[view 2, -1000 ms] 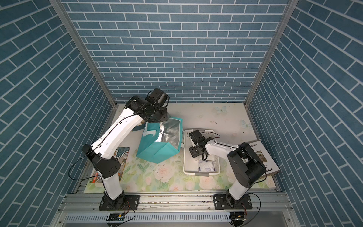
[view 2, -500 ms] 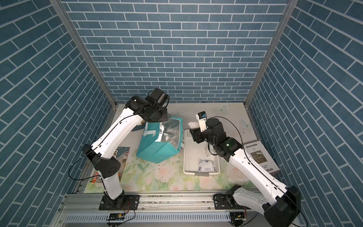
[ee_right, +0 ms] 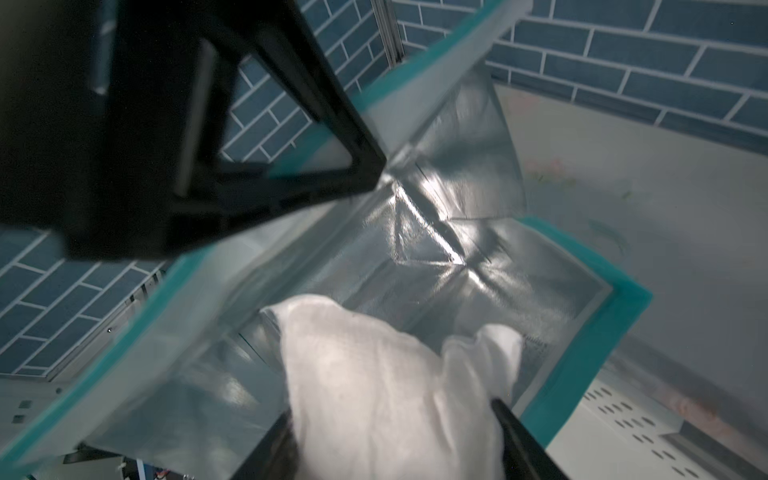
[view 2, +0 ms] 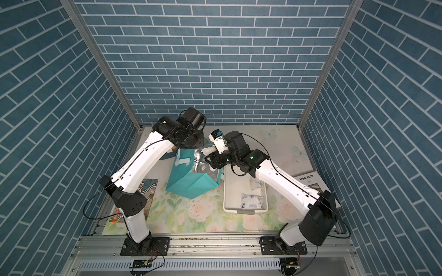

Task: Place the ice pack in the delivery bag

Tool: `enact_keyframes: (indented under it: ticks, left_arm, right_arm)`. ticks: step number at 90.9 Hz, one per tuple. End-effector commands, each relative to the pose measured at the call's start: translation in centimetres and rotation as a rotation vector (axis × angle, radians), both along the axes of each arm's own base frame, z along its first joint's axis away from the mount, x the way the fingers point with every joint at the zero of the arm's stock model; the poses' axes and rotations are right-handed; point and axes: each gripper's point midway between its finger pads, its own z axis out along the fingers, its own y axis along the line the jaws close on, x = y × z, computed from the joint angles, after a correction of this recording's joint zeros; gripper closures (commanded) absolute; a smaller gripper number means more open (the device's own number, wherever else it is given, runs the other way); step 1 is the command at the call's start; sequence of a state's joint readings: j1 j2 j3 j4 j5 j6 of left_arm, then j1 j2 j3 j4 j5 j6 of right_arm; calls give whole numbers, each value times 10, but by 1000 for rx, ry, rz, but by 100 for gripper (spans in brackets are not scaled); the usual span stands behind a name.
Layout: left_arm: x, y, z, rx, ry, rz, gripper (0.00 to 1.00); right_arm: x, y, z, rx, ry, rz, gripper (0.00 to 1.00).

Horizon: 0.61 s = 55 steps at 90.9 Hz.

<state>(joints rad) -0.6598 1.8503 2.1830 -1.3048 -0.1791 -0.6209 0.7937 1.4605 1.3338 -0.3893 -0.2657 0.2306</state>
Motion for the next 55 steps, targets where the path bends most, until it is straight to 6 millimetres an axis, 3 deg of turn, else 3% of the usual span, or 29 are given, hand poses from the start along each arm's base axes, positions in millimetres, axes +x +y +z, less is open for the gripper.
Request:
enact_keyframes:
  ticks: [1, 39, 55]
  left_arm:
    - [-5, 4, -1, 10, 9, 4, 100]
    - [-6, 4, 0, 12, 8, 4, 100]
    - [-7, 5, 0, 14, 4, 9, 100]
  right_arm:
    - [0, 3, 18, 56, -34, 6, 100]
    - [11, 51, -34, 76, 130, 113, 100]
    - [12, 59, -59, 48, 175, 129, 100]
